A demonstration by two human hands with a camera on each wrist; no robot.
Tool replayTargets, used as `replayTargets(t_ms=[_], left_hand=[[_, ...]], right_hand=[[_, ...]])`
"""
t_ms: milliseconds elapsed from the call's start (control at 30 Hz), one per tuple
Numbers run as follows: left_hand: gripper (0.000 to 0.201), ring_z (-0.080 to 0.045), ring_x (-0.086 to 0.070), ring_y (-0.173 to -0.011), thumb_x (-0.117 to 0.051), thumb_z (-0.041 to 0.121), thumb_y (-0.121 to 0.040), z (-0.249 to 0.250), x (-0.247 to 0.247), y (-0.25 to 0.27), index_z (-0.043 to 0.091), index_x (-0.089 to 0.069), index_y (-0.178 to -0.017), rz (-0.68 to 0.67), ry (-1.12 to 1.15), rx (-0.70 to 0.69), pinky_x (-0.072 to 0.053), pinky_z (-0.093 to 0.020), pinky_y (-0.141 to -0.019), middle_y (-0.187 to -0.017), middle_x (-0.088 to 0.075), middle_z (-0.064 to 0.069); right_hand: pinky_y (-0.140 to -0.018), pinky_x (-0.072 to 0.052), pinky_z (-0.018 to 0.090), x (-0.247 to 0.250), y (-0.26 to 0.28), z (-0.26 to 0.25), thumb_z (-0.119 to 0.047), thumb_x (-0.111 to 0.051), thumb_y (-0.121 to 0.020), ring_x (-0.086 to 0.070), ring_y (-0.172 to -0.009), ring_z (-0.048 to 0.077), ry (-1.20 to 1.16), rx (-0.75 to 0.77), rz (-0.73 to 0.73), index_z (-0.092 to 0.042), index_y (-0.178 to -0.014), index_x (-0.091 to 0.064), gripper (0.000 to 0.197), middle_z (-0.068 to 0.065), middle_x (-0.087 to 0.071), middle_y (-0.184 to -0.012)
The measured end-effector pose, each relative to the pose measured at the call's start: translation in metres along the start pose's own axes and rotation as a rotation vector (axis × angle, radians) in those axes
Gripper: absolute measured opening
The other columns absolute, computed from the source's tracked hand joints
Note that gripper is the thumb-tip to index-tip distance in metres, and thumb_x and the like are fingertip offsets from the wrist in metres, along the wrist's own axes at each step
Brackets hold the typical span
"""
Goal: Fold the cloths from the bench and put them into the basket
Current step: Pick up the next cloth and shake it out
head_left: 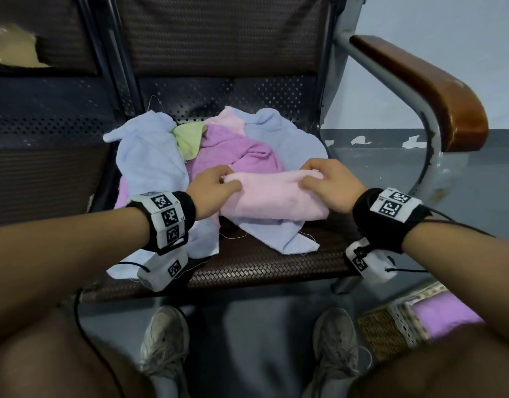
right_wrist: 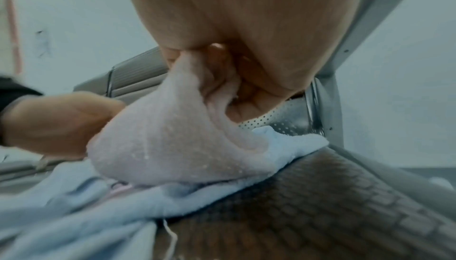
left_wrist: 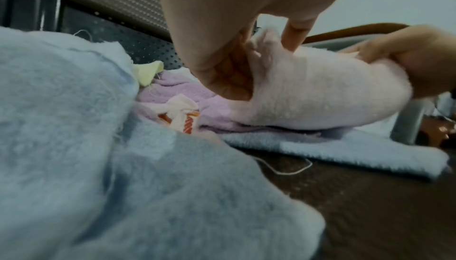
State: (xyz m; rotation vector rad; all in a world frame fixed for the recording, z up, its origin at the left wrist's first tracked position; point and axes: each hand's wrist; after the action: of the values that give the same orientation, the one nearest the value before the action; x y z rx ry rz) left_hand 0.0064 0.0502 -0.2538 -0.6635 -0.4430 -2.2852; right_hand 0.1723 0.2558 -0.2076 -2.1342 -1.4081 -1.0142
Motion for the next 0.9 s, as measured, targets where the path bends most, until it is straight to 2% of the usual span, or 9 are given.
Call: replayTargets(t_ms=[67, 167, 267, 367, 500, 600, 733, 800, 900], left_hand=[[0.016, -0.011, -0.057, -0.073, -0.064, 0.042, -0.085, -0.005, -0.002, -0.006, 0.029, -0.057, -0.091, 0.058, 0.083, 0.048, -0.04, -0.027, -0.061, -0.084, -0.062, 0.009], [0.027, -0.009, -0.058, -0.076, -0.064, 0.042, -0.092, -0.014, -0.007, -0.012, 0.023, -0.055, -0.11, 0.126, 0.095, 0.097, -0.042, -0.023, -0.061, -0.09, -0.061, 0.008], [0.035, -0.014, -0.061, -0.083, -0.061, 0.051, -0.091, -0.012, -0.009, -0.016, 0.021, -0.056, -0.109, 0.174, 0.065, 0.191, -0.047, -0.026, -0.068, -0.101, -0.064, 0.001], [0.056, -0.027, -0.069, -0.074, -0.053, 0.062, -0.09, -0.003, -0.01, -0.02, 0.011, -0.057, -0.112, 0.032, 0.193, 0.407, -0.055, -0.03, -0.066, -0.1, -0.068, -0.015], [0.059, -0.021, -0.065, -0.052, -0.05, 0.07, -0.087, 0.005, -0.019, -0.018, 0.017, -0.054, -0.111, -0.184, 0.231, 0.575, -0.048, -0.027, -0.061, -0.071, -0.067, -0.009], [0.054, -0.016, -0.066, -0.05, -0.065, 0.058, -0.085, 0.013, -0.024, -0.021, 0.012, -0.057, -0.111, -0.128, 0.351, 0.524, -0.05, -0.023, -0.05, -0.073, -0.07, -0.006], [0.049, -0.031, -0.071, -0.092, -0.08, 0.036, -0.077, 0.035, -0.023, -0.021, 0.003, -0.062, -0.108, -0.004, 0.477, 0.333, -0.061, -0.047, -0.08, -0.109, -0.069, -0.016], [0.036, -0.028, -0.067, -0.095, -0.082, 0.028, -0.073, 0.055, -0.021, -0.015, 0.012, -0.059, -0.095, 0.053, 0.512, 0.222, -0.059, -0.05, -0.086, -0.109, -0.067, -0.013], [0.036, -0.03, -0.065, -0.094, -0.08, 0.019, -0.065, 0.084, -0.017, -0.001, 0.02, -0.057, -0.093, 0.045, 0.626, 0.128, -0.056, -0.049, -0.085, -0.111, -0.065, -0.015]], right_hand=[[-0.087, -0.046, 0.032, -0.001, -0.003, 0.001, -0.029, -0.069, -0.088, -0.06, -0.094, 0.017, -0.154, -0.064, -0.038, -0.016, -0.099, -0.067, 0.017, 0.001, -0.067, -0.101], [-0.09, -0.049, 0.032, -0.005, -0.006, 0.012, -0.031, -0.075, -0.086, -0.06, -0.099, 0.016, -0.11, -0.148, -0.135, -0.016, -0.116, -0.062, 0.036, 0.0, -0.065, -0.109], [-0.072, -0.048, 0.022, -0.011, -0.01, 0.022, -0.029, -0.069, -0.091, -0.061, -0.089, 0.018, -0.003, -0.172, -0.082, -0.014, -0.097, -0.063, 0.017, 0.0, -0.065, -0.094], [-0.068, -0.05, 0.026, -0.013, -0.017, 0.026, -0.026, -0.063, -0.093, -0.064, -0.085, 0.022, -0.013, -0.224, -0.029, -0.015, -0.081, -0.064, 0.017, 0.003, -0.069, -0.087], [-0.058, -0.037, 0.028, -0.016, -0.026, 0.03, -0.035, -0.061, -0.087, -0.057, -0.078, 0.026, 0.152, -0.324, -0.016, -0.015, -0.075, -0.055, 0.024, 0.006, -0.06, -0.084], [-0.069, -0.039, 0.027, -0.016, -0.028, 0.032, -0.036, -0.062, -0.085, -0.061, -0.089, 0.029, 0.213, -0.361, -0.041, -0.011, -0.094, -0.062, 0.027, 0.011, -0.064, -0.099], [-0.073, -0.046, 0.031, -0.006, -0.02, 0.02, -0.031, -0.06, -0.083, -0.061, -0.093, 0.027, 0.295, -0.35, -0.071, -0.013, -0.105, -0.06, 0.028, 0.009, -0.065, -0.108], [-0.081, -0.049, 0.033, 0.0, -0.012, 0.011, -0.029, -0.061, -0.083, -0.06, -0.102, 0.026, 0.301, -0.274, -0.053, -0.015, -0.124, -0.053, 0.044, 0.007, -0.061, -0.119], [-0.093, -0.046, 0.029, 0.009, 0.007, -0.012, -0.028, -0.066, -0.084, -0.057, -0.116, 0.018, -0.012, -0.08, -0.023, -0.02, -0.143, -0.041, 0.065, 0.001, -0.056, -0.133]])
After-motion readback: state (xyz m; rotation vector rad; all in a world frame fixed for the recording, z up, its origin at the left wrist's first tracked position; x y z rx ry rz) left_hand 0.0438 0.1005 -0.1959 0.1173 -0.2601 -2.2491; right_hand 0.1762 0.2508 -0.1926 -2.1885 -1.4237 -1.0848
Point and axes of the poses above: each hand's wrist, its own y-axis away from the middle knuckle, its own x-axis out of the back of the hand, z = x × y
